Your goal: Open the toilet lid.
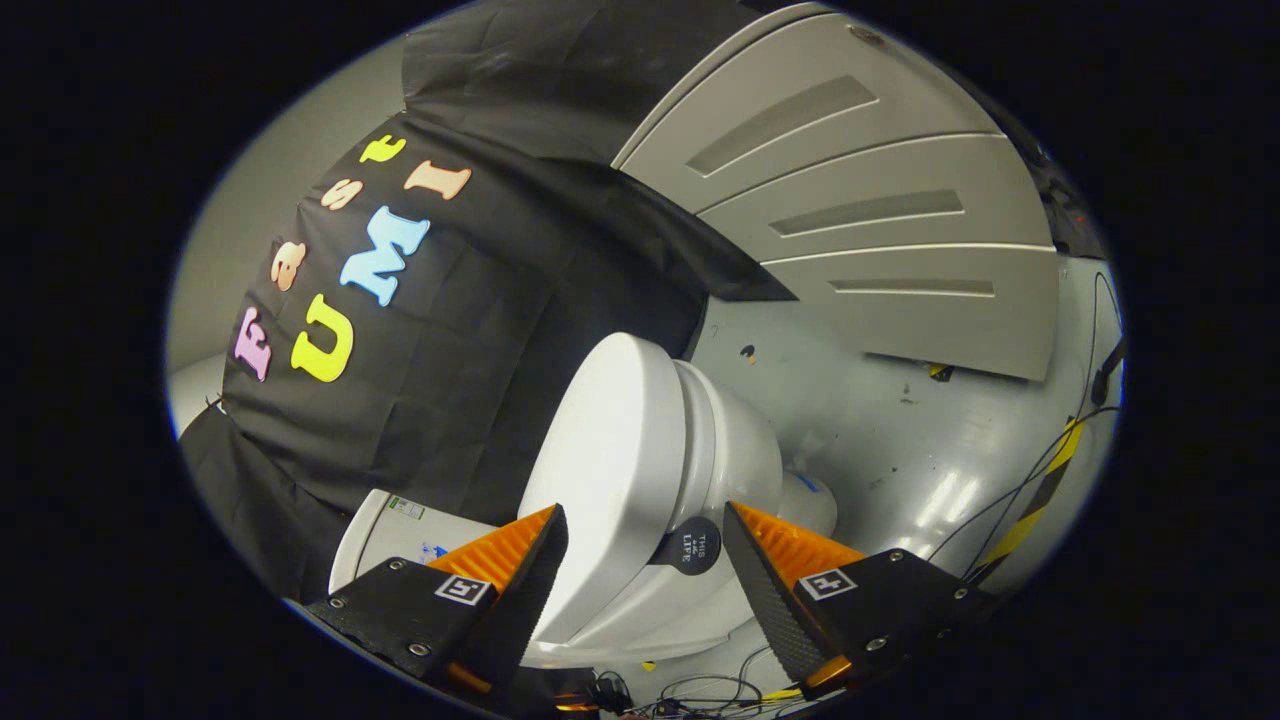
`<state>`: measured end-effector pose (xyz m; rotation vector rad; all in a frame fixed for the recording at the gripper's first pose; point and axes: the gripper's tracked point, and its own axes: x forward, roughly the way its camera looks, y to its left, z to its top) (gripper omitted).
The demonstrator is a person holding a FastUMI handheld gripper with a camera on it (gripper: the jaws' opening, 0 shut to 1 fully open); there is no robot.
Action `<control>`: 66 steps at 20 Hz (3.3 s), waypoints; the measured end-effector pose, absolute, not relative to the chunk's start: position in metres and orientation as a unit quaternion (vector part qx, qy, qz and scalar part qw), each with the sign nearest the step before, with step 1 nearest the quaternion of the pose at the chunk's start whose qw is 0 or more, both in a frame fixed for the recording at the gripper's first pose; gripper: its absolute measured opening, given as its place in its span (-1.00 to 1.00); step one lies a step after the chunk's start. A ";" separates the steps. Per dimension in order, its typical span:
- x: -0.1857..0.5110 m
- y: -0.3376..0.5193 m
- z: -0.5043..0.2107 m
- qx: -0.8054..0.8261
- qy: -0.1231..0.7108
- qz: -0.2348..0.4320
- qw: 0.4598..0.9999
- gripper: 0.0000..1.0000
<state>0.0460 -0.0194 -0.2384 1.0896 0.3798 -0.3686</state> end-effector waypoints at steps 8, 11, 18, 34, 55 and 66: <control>0.050 -0.014 -0.280 0.547 0.219 -0.193 0.785 0.88; 0.056 -0.010 -0.290 0.559 0.227 -0.178 0.777 0.67; 0.066 -0.013 -0.292 0.578 0.218 -0.163 0.769 -0.22; 0.063 -0.007 -0.295 0.561 0.240 -0.150 0.778 -0.76; 0.065 -0.003 -0.245 0.497 0.271 -0.141 0.812 -1.00; 0.074 0.010 -0.190 0.433 0.268 -0.130 0.851 -1.00</control>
